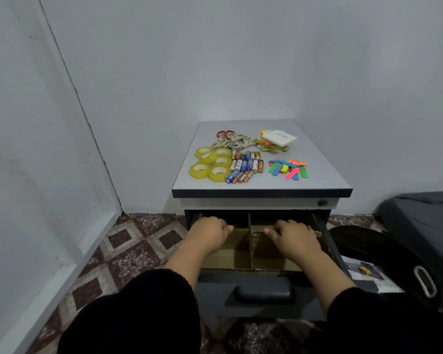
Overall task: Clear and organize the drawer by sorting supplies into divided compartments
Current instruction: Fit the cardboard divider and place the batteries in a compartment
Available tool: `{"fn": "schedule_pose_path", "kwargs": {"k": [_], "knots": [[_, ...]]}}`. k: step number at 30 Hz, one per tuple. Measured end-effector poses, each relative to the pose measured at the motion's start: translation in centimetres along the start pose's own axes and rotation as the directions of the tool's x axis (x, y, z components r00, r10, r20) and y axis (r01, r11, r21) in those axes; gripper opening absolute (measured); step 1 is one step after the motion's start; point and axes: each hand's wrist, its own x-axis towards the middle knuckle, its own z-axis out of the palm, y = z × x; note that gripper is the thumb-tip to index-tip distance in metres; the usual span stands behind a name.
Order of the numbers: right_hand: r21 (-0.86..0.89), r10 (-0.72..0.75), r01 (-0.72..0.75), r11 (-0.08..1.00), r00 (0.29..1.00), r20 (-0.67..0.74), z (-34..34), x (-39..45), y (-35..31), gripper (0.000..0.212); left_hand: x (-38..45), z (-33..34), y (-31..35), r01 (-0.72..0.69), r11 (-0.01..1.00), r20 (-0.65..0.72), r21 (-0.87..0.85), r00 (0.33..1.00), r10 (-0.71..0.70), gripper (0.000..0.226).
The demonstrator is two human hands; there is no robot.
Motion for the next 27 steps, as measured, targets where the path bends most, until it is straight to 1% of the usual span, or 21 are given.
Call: {"fn": "schedule_pose_path", "kwargs": {"k": [2,4,9,14,17,20,27], "knots": [[-0.033,0.046,-0.045,0.998,0.998,0.035,0.3,-0.2,-0.2,0.052,-0.4,-0.6,0.3,0.056,0.995,0.066,-0.078,0.997,-0.051,0.044],[-0.046,0.070,-0.067,0.997,0.995,0.065,0.7,-0.9,0.0,0.057,-1.0,-0.6,0.1,0.072,0.992,0.080,-0.101,0.995,-0.065,0.041],[-0.098,0.042,-0.031,0.995,0.992,0.116,0.6,-2.5,0.2,0.054,-2.8,-0.2,-1.1,0.072,0.968,0.090,-0.240,0.995,-0.052,0.035],[-0.118,0.074,-0.056,0.991,0.984,0.159,0.7,-3.5,-0.3,0.054,-3.7,-0.2,-1.1,0.086,0.961,0.121,-0.262,0.991,-0.056,0.031],[-0.163,0.052,-0.025,0.986,0.985,0.166,0.6,-4.4,0.0,0.052,-4.1,0.0,-1.2,0.082,0.963,0.130,-0.256,0.990,-0.050,0.030],[-0.210,0.031,0.015,0.978,0.976,0.214,0.1,-5.0,-0.1,0.051,-4.4,0.0,-1.1,0.085,0.962,0.130,-0.260,0.990,-0.053,0.031],[-0.200,0.057,0.001,0.980,0.956,0.287,-0.2,-5.7,-0.3,0.055,-5.1,-0.3,-1.2,0.102,0.955,0.185,-0.279,0.981,-0.051,0.032]]}}
